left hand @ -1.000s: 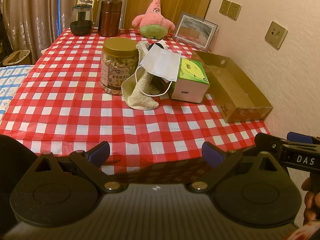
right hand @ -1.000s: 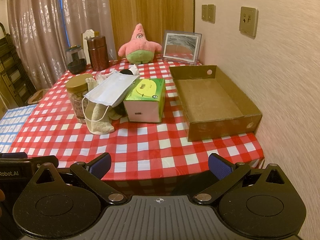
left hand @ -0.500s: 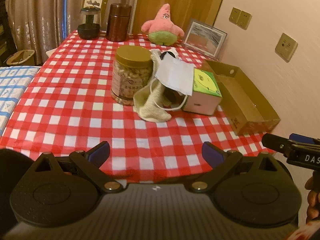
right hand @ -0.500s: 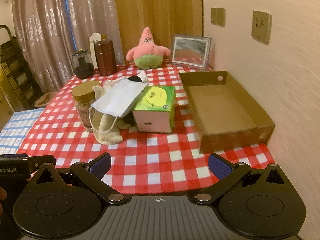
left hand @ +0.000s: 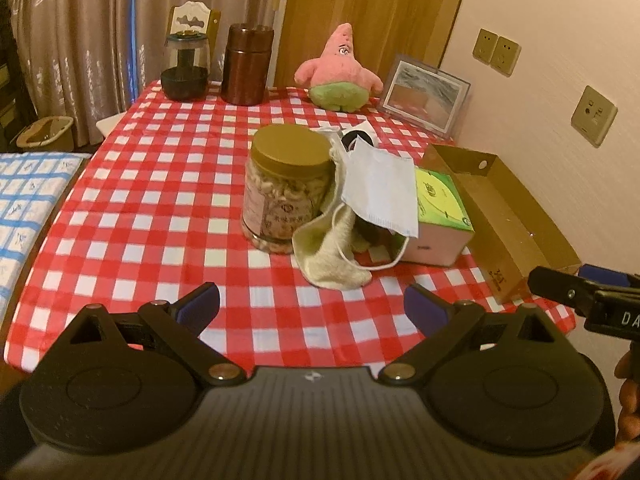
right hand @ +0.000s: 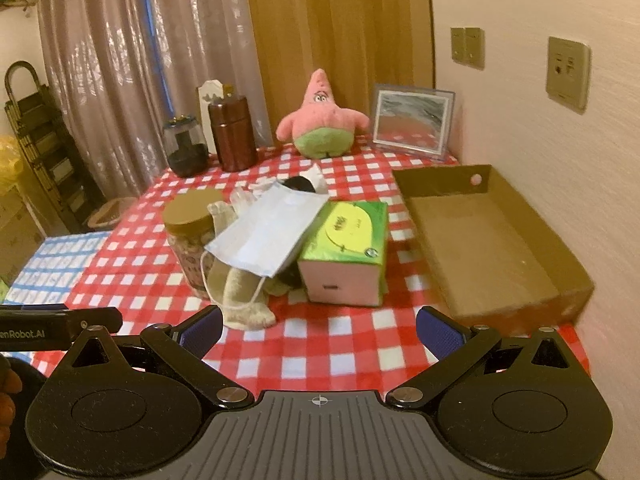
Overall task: Organize soft objects
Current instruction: 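Move the right tool toward the white face mask on the tissue box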
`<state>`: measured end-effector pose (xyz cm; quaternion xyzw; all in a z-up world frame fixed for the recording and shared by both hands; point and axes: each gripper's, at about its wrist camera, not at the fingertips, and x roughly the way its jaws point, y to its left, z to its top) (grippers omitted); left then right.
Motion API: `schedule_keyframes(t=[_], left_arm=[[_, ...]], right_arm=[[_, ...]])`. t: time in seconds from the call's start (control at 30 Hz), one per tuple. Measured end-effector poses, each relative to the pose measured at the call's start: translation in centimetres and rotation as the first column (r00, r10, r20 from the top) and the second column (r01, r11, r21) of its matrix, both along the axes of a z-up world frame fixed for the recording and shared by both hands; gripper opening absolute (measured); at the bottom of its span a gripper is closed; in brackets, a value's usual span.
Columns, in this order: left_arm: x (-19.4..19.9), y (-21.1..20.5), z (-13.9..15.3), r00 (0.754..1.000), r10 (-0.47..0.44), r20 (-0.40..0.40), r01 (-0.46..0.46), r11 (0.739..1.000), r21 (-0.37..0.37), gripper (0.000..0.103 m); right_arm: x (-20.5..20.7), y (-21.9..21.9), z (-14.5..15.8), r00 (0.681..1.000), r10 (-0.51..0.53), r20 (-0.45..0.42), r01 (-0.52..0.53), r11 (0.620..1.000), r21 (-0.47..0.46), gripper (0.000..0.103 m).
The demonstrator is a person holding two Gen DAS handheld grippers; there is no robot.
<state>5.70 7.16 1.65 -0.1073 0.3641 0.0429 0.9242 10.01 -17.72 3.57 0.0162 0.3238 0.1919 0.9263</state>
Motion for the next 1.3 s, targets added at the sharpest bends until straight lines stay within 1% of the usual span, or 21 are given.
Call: schedule_keyframes(t=[0.2,0.53,0.9,1.0,1.07,1.13,1.3], left_arm=[[1.7,0.7,0.0,1.0,-0.014,0.008,0.014,1.0,0.021,0.098],[3.9,1.6,-0.6,0.999,-0.029,0.024,0.027,0.998,0.064,0.097],[6.4,2.9,-1.9,0.999,-0.039,0.018,0.038,0.996,0.077,0.096],[7.0,3.3,-2.3,0.999,-0.04,0.012,0.039,0.997,0.071,0.096],[7.4,3.6,-2.6,0.999,-0.04,0.007,0.039,0.997,0.073,0.096],[7.8,4.0,-2.9,0.999,-0.039,0.006,0.038,0.997,0.071,0.096],[8.6,4.5,-3.6,0.999,-0.035,0.002,0.035,0.997,0.063,0.096]], right_arm=[[1.9,1.2,0.0,1.0,0.014,0.0,-0.014,1.0,0.025,0.102],[4.9,3.2,-0.7,0.999,0.026,-0.026,-0.024,0.998,0.054,0.102],[7.5,4.7,-2.5,0.997,0.03,-0.065,-0.025,0.997,0.079,0.102],[8.5,5.1,-3.0,0.997,0.026,-0.078,-0.019,0.996,0.09,0.102],[9.1,5.4,-3.4,0.996,0.027,-0.084,-0.019,0.995,0.1,0.099],[9.9,5.8,-3.9,0.995,0.031,-0.092,-0.021,0.994,0.112,0.093],[11.6,6.6,-5.1,0.992,0.035,-0.123,-0.016,0.988,0.151,0.085]])
